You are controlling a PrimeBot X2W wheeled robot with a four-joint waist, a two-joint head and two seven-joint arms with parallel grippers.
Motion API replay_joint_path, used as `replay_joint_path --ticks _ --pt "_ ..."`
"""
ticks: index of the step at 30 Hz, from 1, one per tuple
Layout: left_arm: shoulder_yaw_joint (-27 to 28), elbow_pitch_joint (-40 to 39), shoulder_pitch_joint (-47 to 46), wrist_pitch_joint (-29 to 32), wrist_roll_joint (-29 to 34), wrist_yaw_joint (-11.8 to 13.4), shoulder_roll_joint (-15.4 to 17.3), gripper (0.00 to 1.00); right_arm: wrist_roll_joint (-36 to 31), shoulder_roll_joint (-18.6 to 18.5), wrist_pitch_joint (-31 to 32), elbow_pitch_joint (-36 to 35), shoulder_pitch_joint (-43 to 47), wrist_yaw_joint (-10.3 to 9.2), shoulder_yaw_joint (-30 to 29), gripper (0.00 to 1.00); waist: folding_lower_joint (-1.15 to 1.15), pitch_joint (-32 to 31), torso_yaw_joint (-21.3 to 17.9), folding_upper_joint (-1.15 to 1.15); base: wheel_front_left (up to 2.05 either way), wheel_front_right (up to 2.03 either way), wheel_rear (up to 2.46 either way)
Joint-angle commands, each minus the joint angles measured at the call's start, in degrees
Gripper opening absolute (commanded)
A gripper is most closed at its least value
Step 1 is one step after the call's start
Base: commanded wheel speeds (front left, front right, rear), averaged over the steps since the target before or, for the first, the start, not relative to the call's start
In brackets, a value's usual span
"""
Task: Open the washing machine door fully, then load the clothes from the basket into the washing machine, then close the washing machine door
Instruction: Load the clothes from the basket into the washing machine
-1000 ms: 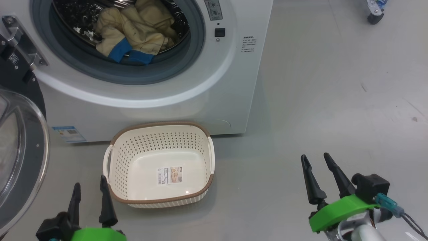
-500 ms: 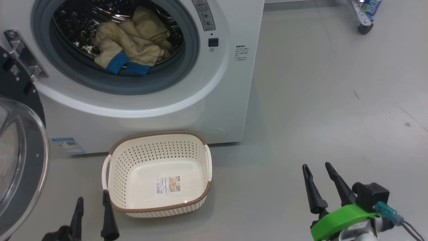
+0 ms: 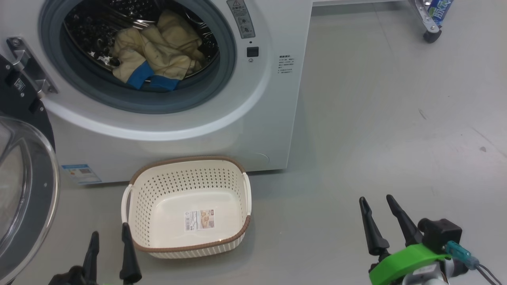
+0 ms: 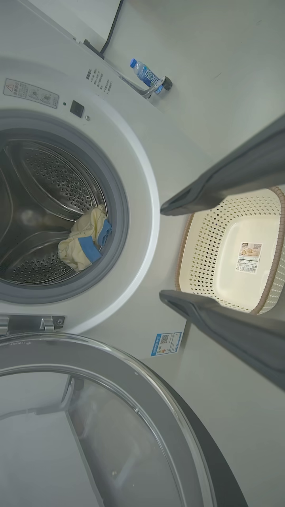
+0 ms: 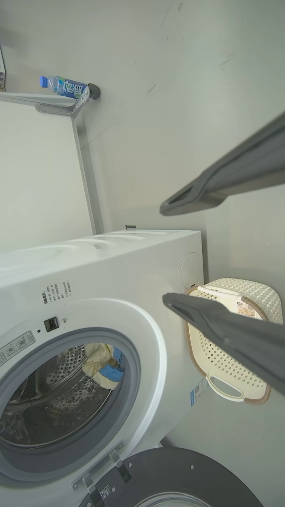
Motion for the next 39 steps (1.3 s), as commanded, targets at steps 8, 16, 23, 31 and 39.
replay_joint_path --ticks 8,16,23,31,39 --pt "1.9 -2.51 -0.82 -0.39 -0.16 0.38 0.48 1.0 -0.53 -0.54 -0.55 -1.75 -0.83 0.09 0.75 1.0 0.0 -0.23 0.42 0.0 0.0 0.0 0.0" --pt "1.76 -2.96 -0.3 -0.39 0.15 0.38 0.48 1.0 -0.48 -0.54 -0.55 -1.8 -0.5 0.09 0.71 1.0 0.0 -0.63 0.48 0.0 0.0 0.0 0.0" --pt "1.64 -3.36 -0.32 -0.39 0.19 0.59 0.48 1.0 -0.5 -0.54 -0.55 -1.88 -0.65 0.09 0.64 1.0 0.0 -0.21 0.41 0.0 0.0 0.0 0.0" --pt "1.49 -3.41 -0.48 -0.39 0.09 0.74 0.48 1.0 -0.57 -0.54 -0.55 -1.93 -0.69 0.09 0.55 1.0 0.0 -0.08 0.49 0.0 0.0 0.0 0.0" --pt "1.6 -3.3 -0.34 -0.39 0.15 0.91 0.48 1.0 -0.58 -0.54 -0.55 -1.85 -0.66 0.09 0.68 1.0 0.0 -0.29 0.55 0.0 0.0 0.0 0.0"
